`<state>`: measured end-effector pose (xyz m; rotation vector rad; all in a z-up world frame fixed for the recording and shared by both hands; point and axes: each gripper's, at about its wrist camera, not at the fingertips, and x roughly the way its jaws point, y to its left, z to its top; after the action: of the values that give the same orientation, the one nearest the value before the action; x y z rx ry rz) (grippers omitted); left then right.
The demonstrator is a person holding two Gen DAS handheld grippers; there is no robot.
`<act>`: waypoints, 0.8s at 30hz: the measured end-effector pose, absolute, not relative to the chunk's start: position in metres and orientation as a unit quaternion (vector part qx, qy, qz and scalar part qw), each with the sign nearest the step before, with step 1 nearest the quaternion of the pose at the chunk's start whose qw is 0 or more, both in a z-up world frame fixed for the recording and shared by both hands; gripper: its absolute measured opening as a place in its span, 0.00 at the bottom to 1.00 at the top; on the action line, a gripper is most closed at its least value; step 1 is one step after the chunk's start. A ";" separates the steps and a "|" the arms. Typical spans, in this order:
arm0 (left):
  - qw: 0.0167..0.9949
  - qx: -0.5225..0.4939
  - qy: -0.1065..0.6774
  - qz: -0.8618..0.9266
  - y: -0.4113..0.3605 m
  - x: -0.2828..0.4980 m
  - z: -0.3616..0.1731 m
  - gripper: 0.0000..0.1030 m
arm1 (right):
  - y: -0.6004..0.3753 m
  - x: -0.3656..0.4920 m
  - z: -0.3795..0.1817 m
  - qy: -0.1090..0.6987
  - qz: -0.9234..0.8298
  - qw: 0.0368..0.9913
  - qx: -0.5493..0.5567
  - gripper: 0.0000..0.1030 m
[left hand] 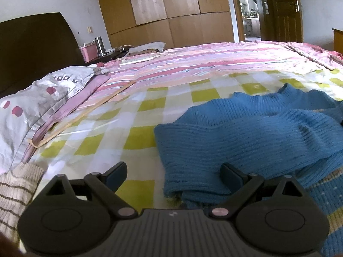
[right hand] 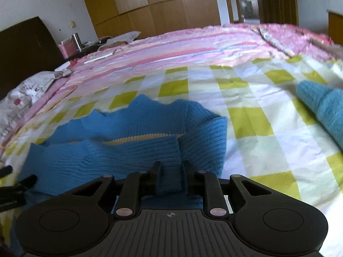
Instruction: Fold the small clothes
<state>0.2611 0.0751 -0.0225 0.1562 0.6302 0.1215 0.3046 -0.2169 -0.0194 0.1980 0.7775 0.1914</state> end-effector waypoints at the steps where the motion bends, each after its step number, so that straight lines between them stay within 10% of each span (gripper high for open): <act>1: 0.947 0.076 0.308 0.059 0.075 0.260 -0.022 0.97 | -0.219 0.305 -0.018 0.382 0.094 0.914 0.100 0.15; 6: 0.946 0.094 0.304 0.056 0.070 0.261 -0.019 0.97 | -0.223 0.296 -0.008 0.375 0.098 0.916 0.105 0.03; 24: 0.941 0.088 0.320 0.064 0.076 0.236 -0.008 0.97 | -0.220 0.253 0.014 0.342 0.080 0.935 0.039 0.11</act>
<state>0.2359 0.0762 -0.0076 0.1796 0.6534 0.1311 0.2535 -0.2199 0.0141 0.0799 0.6991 0.1632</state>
